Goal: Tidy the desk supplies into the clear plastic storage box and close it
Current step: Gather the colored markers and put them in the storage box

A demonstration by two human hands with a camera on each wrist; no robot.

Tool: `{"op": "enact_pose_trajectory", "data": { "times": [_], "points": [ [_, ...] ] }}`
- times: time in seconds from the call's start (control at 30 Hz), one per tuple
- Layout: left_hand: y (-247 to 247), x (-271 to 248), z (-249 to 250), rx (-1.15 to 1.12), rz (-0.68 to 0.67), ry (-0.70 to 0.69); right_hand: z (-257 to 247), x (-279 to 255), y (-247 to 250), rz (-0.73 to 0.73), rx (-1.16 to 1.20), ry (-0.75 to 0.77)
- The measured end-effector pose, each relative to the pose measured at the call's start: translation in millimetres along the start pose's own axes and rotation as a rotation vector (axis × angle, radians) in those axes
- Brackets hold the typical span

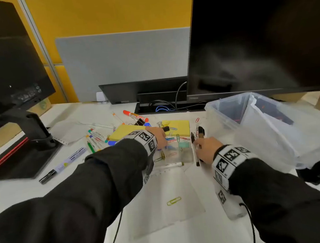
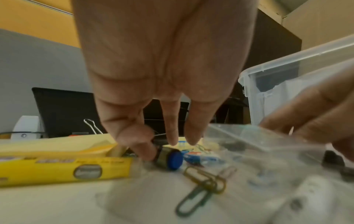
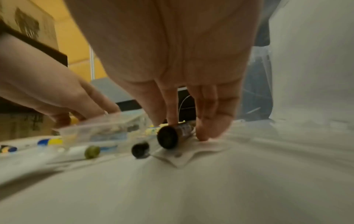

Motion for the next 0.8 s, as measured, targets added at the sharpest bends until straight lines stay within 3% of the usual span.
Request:
{"op": "enact_pose_trajectory", "data": {
  "times": [0.27, 0.37, 0.5, 0.63, 0.73, 0.8],
  "points": [
    [-6, -7, -21, 0.013, 0.069, 0.154, -3, -6, 3, 0.049, -0.018, -0.04],
    [-5, -14, -35, -0.16, 0.073, 0.195, 5, -13, 13, 0.157, 0.189, -0.116],
    [-12, -25, -45, -0.638, -0.008, 0.184, 1, -28, 31, 0.339, 0.344, -0.086],
    [-13, -42, -15, -0.922, 0.012, -0.017, -18, -34, 44, 0.432, 0.445, 0.09],
    [-18, -60, 20, -0.996, -0.011, -0.194, -35, -37, 45, 0.465, 0.446, 0.198],
    [-18, -68, 32, -0.998, -0.035, -0.242, -48, -41, 46, 0.467, 0.446, 0.278]
  ]
}}
Point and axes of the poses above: each hand's wrist, its own x-axis towards the middle knuckle, its own y-axis out of the back of the hand, z = x × y, the point moved 9 cm from there along x, towards the middle knuckle, and after that the axes turned 5 degrees about -z, right-handed, at the moved point
